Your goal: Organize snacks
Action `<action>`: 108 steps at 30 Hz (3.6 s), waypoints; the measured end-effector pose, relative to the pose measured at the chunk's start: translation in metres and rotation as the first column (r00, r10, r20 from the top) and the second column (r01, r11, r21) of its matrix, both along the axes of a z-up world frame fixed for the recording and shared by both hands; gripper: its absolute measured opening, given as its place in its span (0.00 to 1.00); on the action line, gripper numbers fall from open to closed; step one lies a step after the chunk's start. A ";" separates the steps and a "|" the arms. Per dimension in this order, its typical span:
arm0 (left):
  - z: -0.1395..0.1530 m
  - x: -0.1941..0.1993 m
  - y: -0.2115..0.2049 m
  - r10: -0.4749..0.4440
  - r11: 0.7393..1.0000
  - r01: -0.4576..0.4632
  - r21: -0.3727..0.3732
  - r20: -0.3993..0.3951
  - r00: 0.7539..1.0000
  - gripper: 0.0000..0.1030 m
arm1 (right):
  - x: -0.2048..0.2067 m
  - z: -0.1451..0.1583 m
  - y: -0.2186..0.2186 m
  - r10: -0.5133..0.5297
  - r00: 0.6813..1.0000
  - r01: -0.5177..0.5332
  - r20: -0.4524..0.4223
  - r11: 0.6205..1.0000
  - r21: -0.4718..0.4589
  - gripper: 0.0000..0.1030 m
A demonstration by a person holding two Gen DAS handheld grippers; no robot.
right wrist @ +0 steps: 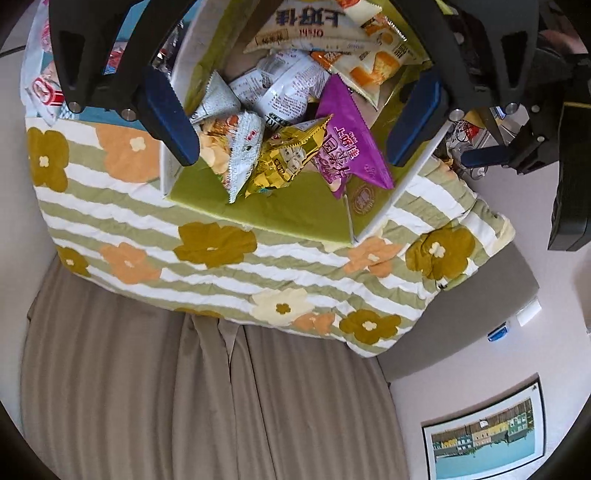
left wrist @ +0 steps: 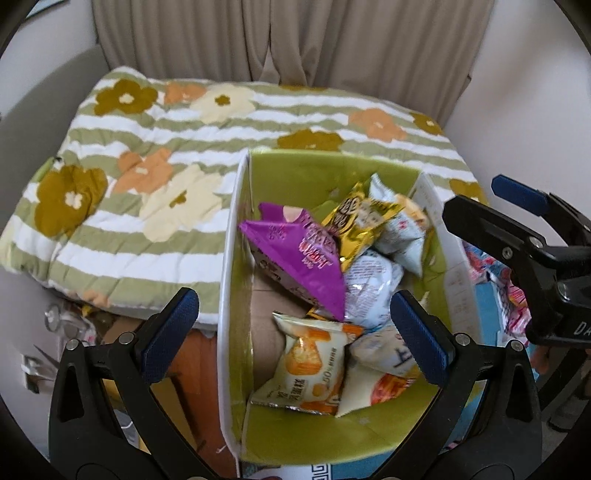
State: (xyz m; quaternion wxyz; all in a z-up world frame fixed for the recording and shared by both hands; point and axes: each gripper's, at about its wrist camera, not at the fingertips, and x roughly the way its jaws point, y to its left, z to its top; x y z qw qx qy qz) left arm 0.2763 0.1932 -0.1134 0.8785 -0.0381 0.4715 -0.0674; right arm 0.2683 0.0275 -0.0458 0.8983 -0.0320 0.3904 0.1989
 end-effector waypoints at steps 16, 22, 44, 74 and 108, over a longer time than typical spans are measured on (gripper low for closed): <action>0.052 -0.092 -0.080 0.019 0.999 -0.023 0.027 0.135 0.991 1.00 | -0.102 0.047 -0.100 -0.101 0.990 0.095 0.094 0.993 0.071 0.98; 0.050 -0.130 -0.135 -0.034 0.999 0.034 0.007 0.138 0.990 1.00 | -0.147 0.050 -0.160 -0.171 0.980 0.163 0.104 0.983 0.080 0.98; -0.066 -0.175 -0.384 -0.339 0.940 0.337 -0.046 -0.046 0.939 1.00 | -0.216 -0.005 -0.354 -0.258 0.962 0.261 0.089 0.965 -0.032 0.98; -0.193 -0.131 -0.485 -0.405 0.897 0.435 0.073 -0.257 0.878 1.00 | -0.171 -0.143 -0.425 -0.336 0.936 0.337 -0.104 0.941 -0.001 0.98; -0.177 -0.093 -0.419 -0.419 0.891 0.445 0.091 -0.215 0.882 0.71 | -0.133 -0.176 -0.380 -0.005 0.992 -0.022 -0.129 0.978 -0.207 0.98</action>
